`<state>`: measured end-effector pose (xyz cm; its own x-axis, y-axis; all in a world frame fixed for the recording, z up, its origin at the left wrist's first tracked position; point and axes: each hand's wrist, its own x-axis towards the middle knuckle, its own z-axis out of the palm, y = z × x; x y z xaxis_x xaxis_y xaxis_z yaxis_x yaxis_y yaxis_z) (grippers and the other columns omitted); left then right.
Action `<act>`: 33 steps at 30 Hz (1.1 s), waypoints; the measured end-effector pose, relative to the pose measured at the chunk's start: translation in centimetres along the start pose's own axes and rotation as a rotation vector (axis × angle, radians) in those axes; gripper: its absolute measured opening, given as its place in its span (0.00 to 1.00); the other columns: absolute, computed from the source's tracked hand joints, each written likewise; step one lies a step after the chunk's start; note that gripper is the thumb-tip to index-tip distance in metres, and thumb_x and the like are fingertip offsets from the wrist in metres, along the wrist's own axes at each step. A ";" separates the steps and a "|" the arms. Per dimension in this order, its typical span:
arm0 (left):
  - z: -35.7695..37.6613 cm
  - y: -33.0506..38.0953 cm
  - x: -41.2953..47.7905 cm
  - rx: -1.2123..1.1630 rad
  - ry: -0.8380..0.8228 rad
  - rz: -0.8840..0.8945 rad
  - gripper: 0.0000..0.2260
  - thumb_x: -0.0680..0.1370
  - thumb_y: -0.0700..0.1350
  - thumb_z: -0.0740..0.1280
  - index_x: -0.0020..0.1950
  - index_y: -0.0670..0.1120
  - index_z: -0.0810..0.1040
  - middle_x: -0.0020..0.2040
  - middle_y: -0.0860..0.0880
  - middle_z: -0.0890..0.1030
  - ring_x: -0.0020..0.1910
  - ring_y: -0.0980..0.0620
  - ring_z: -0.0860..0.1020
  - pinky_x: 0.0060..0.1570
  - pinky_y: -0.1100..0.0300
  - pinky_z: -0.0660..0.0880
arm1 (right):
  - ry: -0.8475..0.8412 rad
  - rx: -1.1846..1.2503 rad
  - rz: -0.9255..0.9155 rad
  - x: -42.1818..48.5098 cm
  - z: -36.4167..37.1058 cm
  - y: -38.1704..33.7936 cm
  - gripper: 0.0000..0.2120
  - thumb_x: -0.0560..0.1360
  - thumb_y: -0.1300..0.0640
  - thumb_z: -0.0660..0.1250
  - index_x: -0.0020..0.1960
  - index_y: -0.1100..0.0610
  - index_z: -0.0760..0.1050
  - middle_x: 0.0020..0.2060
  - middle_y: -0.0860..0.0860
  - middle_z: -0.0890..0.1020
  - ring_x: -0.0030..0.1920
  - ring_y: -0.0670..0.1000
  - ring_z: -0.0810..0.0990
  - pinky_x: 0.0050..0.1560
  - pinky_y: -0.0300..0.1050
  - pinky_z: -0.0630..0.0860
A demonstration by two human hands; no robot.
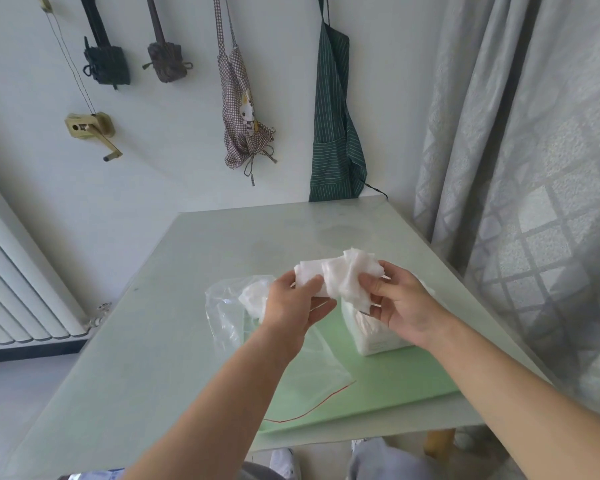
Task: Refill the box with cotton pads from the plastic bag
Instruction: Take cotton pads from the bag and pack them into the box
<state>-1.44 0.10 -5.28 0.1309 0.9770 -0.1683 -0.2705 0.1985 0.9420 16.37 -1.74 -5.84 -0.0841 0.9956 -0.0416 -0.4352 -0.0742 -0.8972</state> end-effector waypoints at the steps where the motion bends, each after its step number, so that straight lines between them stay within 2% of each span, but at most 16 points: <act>1: 0.2 0.0 -0.1 -0.012 -0.024 0.010 0.09 0.78 0.36 0.66 0.58 0.39 0.79 0.50 0.41 0.84 0.45 0.47 0.84 0.45 0.57 0.81 | 0.002 0.001 0.008 0.0 0.2 0.0 0.21 0.68 0.61 0.72 0.60 0.61 0.76 0.45 0.54 0.84 0.41 0.51 0.84 0.38 0.43 0.80; 4: 0.7 0.1 -0.5 -0.051 -0.066 0.026 0.10 0.78 0.35 0.65 0.58 0.41 0.80 0.48 0.43 0.84 0.46 0.47 0.83 0.47 0.57 0.81 | 0.018 -0.012 0.018 0.1 0.9 0.3 0.18 0.71 0.61 0.71 0.59 0.61 0.77 0.45 0.54 0.84 0.40 0.51 0.84 0.38 0.42 0.80; 7: 1.0 0.3 -0.9 -0.082 -0.075 0.003 0.13 0.79 0.34 0.59 0.57 0.42 0.80 0.45 0.44 0.84 0.44 0.47 0.82 0.47 0.56 0.81 | 0.070 -0.011 0.010 0.2 1.4 0.8 0.10 0.75 0.63 0.69 0.56 0.60 0.78 0.44 0.53 0.85 0.40 0.50 0.84 0.39 0.43 0.81; 10: 1.2 0.4 -1.1 -0.155 -0.069 -0.045 0.12 0.81 0.38 0.57 0.54 0.41 0.80 0.44 0.43 0.84 0.43 0.46 0.83 0.50 0.52 0.81 | 0.137 -0.024 -0.018 0.2 1.7 1.1 0.08 0.76 0.62 0.70 0.54 0.60 0.78 0.45 0.54 0.85 0.39 0.50 0.85 0.38 0.43 0.81; 14: 1.3 0.7 -1.5 -0.228 -0.098 -0.099 0.13 0.81 0.48 0.63 0.58 0.40 0.79 0.48 0.41 0.85 0.46 0.44 0.84 0.55 0.47 0.80 | 0.201 -0.051 -0.028 0.1 2.0 1.2 0.13 0.74 0.61 0.72 0.57 0.64 0.76 0.49 0.58 0.84 0.41 0.52 0.85 0.39 0.44 0.81; 18: 1.3 0.7 -1.7 -0.219 -0.088 -0.112 0.09 0.81 0.43 0.64 0.57 0.39 0.79 0.44 0.42 0.84 0.42 0.44 0.84 0.49 0.51 0.82 | 0.155 -0.026 -0.014 -0.4 1.9 0.8 0.12 0.75 0.63 0.71 0.56 0.64 0.76 0.47 0.58 0.84 0.40 0.53 0.85 0.38 0.43 0.81; 20: 1.2 0.8 -1.6 -0.249 -0.040 -0.141 0.07 0.80 0.40 0.63 0.54 0.39 0.78 0.44 0.42 0.81 0.41 0.43 0.82 0.50 0.50 0.82 | 0.132 -0.001 -0.007 -0.7 1.7 0.5 0.09 0.75 0.63 0.70 0.54 0.63 0.76 0.45 0.57 0.83 0.39 0.52 0.85 0.37 0.42 0.81; 22: 1.3 0.9 -1.5 -0.232 -0.001 -0.135 0.05 0.80 0.40 0.64 0.52 0.40 0.78 0.43 0.42 0.80 0.42 0.43 0.81 0.53 0.49 0.81 | 0.116 0.008 -0.001 -1.0 1.4 0.3 0.10 0.74 0.63 0.70 0.55 0.63 0.76 0.45 0.56 0.83 0.39 0.51 0.84 0.36 0.41 0.81; 25: 1.3 0.8 -1.4 -0.170 0.035 -0.101 0.06 0.80 0.39 0.64 0.53 0.41 0.79 0.43 0.44 0.81 0.42 0.45 0.81 0.51 0.52 0.80 | 0.089 0.022 0.004 -1.4 0.9 0.0 0.16 0.71 0.61 0.71 0.58 0.64 0.77 0.45 0.56 0.84 0.40 0.50 0.84 0.39 0.41 0.82; 27: 1.4 0.6 -1.2 -0.126 0.044 -0.090 0.05 0.80 0.40 0.65 0.50 0.42 0.80 0.43 0.44 0.81 0.42 0.47 0.80 0.49 0.54 0.80 | 0.075 0.023 0.016 -1.6 0.6 -0.2 0.15 0.71 0.61 0.70 0.57 0.63 0.78 0.45 0.55 0.84 0.39 0.49 0.84 0.38 0.40 0.82; 30: 1.6 0.4 -1.2 -0.083 0.022 -0.080 0.05 0.79 0.42 0.66 0.48 0.43 0.81 0.39 0.46 0.81 0.41 0.48 0.80 0.47 0.55 0.78 | 0.082 0.006 0.022 -1.8 0.4 -0.3 0.09 0.76 0.63 0.68 0.56 0.62 0.79 0.43 0.54 0.85 0.38 0.48 0.84 0.36 0.39 0.81; 33: 1.5 0.2 -1.3 -0.034 -0.061 -0.069 0.08 0.76 0.43 0.70 0.53 0.42 0.82 0.39 0.48 0.83 0.43 0.49 0.81 0.47 0.56 0.78 | 0.099 -0.009 0.012 -1.7 0.4 -0.3 0.08 0.76 0.63 0.68 0.56 0.62 0.79 0.42 0.53 0.85 0.37 0.48 0.84 0.36 0.39 0.81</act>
<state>-0.28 -1.26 -4.42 0.2075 0.9547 -0.2134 -0.2908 0.2685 0.9183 16.26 -3.45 -5.33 0.0002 0.9954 -0.0957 -0.4268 -0.0864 -0.9002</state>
